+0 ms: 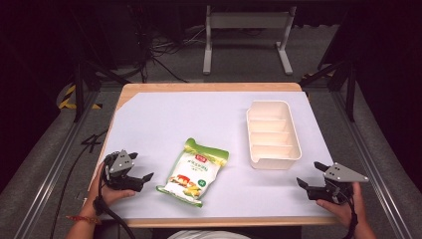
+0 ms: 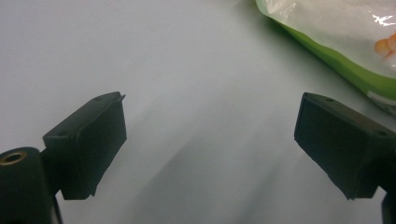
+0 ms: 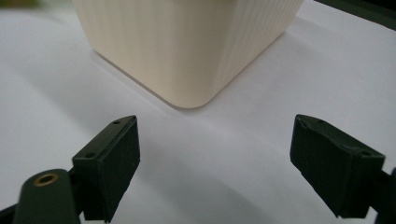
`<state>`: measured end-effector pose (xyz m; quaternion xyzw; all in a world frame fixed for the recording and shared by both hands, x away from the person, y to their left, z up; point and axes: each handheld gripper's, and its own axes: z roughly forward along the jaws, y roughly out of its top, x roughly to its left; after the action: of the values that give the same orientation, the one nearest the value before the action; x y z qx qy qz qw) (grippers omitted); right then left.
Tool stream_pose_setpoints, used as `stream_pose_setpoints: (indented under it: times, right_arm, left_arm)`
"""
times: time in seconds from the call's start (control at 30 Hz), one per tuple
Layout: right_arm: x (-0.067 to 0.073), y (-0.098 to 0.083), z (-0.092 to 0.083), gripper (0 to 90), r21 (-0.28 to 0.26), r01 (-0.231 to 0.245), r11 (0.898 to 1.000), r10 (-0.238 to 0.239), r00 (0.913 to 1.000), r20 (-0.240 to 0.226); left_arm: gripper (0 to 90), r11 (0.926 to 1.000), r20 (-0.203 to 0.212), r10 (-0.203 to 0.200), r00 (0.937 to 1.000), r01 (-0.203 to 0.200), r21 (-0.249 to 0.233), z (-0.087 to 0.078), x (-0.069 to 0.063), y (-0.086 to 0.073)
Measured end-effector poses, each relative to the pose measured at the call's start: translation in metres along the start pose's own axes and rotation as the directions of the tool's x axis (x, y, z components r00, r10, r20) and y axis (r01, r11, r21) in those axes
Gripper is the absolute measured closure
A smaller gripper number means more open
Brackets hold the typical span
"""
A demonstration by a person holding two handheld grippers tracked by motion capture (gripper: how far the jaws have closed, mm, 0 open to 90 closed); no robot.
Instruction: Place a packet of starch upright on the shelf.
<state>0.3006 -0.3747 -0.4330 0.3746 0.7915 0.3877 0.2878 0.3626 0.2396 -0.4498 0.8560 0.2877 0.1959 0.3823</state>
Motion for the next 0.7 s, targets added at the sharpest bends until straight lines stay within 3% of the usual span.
stream_pose_setpoints:
  times: [0.4,0.5,0.57,0.7]
  right_arm:
    - [0.003,0.001,0.001,15.7,0.015,0.018,1.000,-0.018,0.9998,0.004]
    - [0.002,0.001,0.001,15.7,0.017,0.010,1.000,-0.010,0.9999,0.003]
    - [0.002,0.000,0.002,15.7,0.025,0.014,1.000,-0.014,0.9999,0.003]
    - [0.003,0.000,0.003,15.7,0.033,0.018,0.999,-0.018,0.9998,-0.003]
  left_arm:
    - [10.8,0.9998,0.009,0.015,0.9998,-0.015,-0.012,0.002,-0.003,0.004]
    - [10.8,0.9984,0.032,0.035,0.9989,-0.034,-0.045,0.001,-0.003,0.015]
    - [10.9,0.9981,0.033,0.042,0.9986,-0.040,-0.046,0.002,-0.003,0.018]
    - [10.8,0.9957,0.058,0.080,0.9951,-0.077,-0.052,0.009,-0.001,0.039]
